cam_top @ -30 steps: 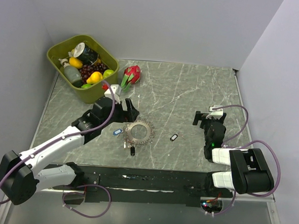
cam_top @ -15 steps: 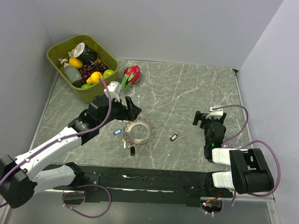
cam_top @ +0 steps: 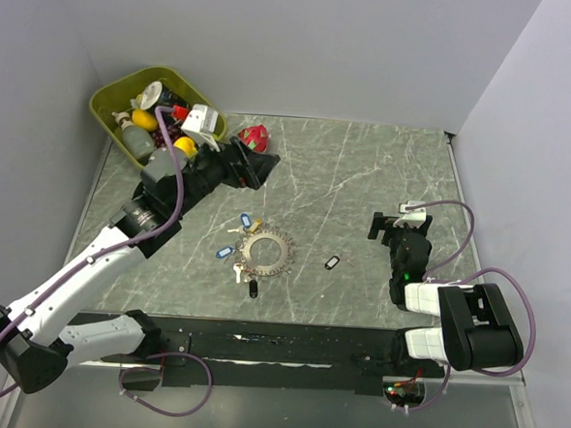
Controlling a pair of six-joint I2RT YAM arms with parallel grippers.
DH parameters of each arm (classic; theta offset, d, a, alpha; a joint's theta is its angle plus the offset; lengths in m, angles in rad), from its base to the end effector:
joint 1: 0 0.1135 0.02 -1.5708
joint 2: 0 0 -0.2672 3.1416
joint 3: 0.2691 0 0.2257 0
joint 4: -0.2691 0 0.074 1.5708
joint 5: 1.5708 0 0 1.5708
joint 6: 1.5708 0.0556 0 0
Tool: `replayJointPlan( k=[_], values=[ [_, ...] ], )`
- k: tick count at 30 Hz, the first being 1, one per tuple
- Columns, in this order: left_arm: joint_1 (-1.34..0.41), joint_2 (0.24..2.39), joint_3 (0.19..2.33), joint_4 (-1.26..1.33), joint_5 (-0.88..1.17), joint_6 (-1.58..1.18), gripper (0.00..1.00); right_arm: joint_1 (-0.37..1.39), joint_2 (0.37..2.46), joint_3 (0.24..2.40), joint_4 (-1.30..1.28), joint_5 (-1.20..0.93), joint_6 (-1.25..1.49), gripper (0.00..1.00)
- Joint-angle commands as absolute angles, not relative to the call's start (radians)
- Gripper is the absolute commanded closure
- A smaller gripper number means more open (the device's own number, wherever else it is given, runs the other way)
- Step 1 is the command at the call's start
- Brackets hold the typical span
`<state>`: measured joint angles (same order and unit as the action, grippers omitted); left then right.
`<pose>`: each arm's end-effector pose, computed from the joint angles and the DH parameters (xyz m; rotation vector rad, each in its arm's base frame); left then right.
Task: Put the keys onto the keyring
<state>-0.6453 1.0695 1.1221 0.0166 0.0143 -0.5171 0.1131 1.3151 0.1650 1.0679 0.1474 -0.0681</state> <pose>0.1873 -0.1420 0.4281 0.1130 1.5721 -0.9368 0.2241 0.0172 0.1873 -0.0375 1.6524 -0.0876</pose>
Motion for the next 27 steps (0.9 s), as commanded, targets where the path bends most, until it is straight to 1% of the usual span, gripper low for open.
replayJointPlan(
  k=[1,7,9,13,16,21,27],
  values=[
    [-0.667,1.068,1.108,-0.029,0.02,-0.491,0.04,0.103,1.31,0.204,1.088,0.147,-0.063,0.0],
    [-0.667,1.052,1.126,-0.084,-0.037,-0.463,0.04,0.104,1.31,0.204,1.088,0.146,-0.063,0.0],
    [-0.667,1.04,1.12,-0.051,-0.009,-0.453,0.04,0.106,1.31,0.204,1.088,0.146,-0.063,0.0],
    [-0.667,1.012,1.117,0.023,0.154,-0.434,0.03,0.106,1.31,0.204,1.088,0.146,-0.063,0.0],
    [-0.667,1.038,1.176,-0.032,0.181,-0.439,0.01,0.104,1.31,0.206,1.088,0.146,-0.063,0.0],
    [-0.667,1.04,1.223,-0.077,0.187,-0.452,0.03,0.104,1.31,0.204,1.088,0.147,-0.063,0.0],
    [-0.667,1.08,1.269,-0.072,0.317,-0.521,0.04,0.104,1.31,0.204,1.089,0.146,-0.063,0.0]
  ],
)
